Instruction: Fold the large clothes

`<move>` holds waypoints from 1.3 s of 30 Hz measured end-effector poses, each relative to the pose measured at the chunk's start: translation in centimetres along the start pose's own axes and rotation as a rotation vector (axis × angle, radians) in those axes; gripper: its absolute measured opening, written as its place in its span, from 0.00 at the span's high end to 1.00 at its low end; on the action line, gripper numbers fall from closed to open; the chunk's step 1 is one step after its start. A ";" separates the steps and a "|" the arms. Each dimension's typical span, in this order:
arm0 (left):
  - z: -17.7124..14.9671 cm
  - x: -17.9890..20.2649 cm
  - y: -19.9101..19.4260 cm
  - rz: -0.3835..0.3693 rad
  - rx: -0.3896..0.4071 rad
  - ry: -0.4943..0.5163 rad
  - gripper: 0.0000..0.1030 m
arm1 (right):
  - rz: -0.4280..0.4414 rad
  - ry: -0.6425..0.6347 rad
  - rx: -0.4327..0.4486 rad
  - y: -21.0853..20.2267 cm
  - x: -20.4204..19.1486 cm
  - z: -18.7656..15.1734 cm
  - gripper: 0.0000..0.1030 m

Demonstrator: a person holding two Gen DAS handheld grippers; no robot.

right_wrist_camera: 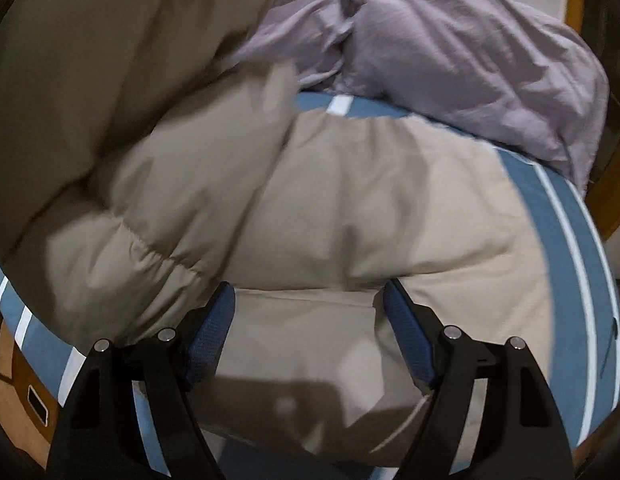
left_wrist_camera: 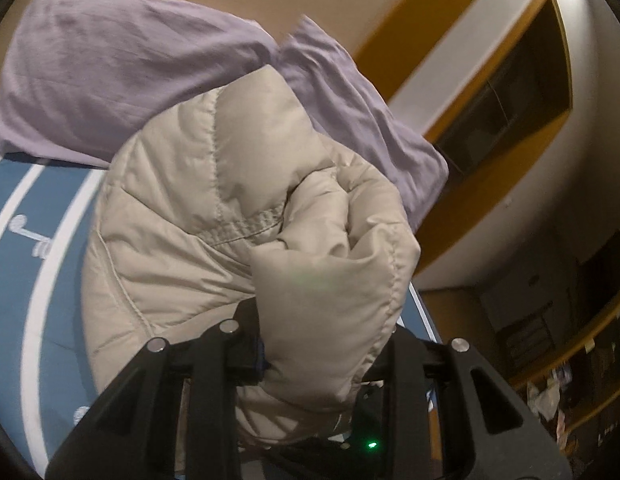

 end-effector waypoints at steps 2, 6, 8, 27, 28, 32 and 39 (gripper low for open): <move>-0.9 1.3 1.2 -0.018 -0.033 0.033 0.71 | -0.036 0.016 0.016 -0.6 1.5 0.2 0.24; -2.8 3.4 3.4 -0.049 -0.099 0.090 0.71 | -0.136 0.072 0.036 -1.9 5.8 0.2 0.24; -3.8 4.4 4.5 -0.064 -0.132 0.114 0.70 | -0.175 0.102 0.038 -2.3 7.6 0.0 0.24; -11.8 12.0 11.4 -0.103 -0.345 0.316 0.43 | -0.408 0.313 0.009 -6.7 18.3 -4.7 0.24; -11.6 12.5 11.3 -0.112 -0.341 0.319 0.33 | -0.413 0.320 0.011 -6.9 18.6 -4.8 0.24; -10.4 14.4 10.1 -0.129 -0.314 0.361 0.23 | -0.421 0.337 0.026 -7.7 19.2 -4.7 0.24; -6.0 14.6 7.3 -0.094 -0.202 0.407 0.21 | -0.417 0.359 0.048 -8.1 19.7 -4.2 0.24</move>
Point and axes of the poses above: each gripper's, at about its wrist camera, not at the fingertips, and y roughly the way its jaws point, x to its right, z to its top, the point moved 8 cm from there along y, roughly the way its jaws point, and after that the axes turned 13 degrees about x, right-handed, at the moved point
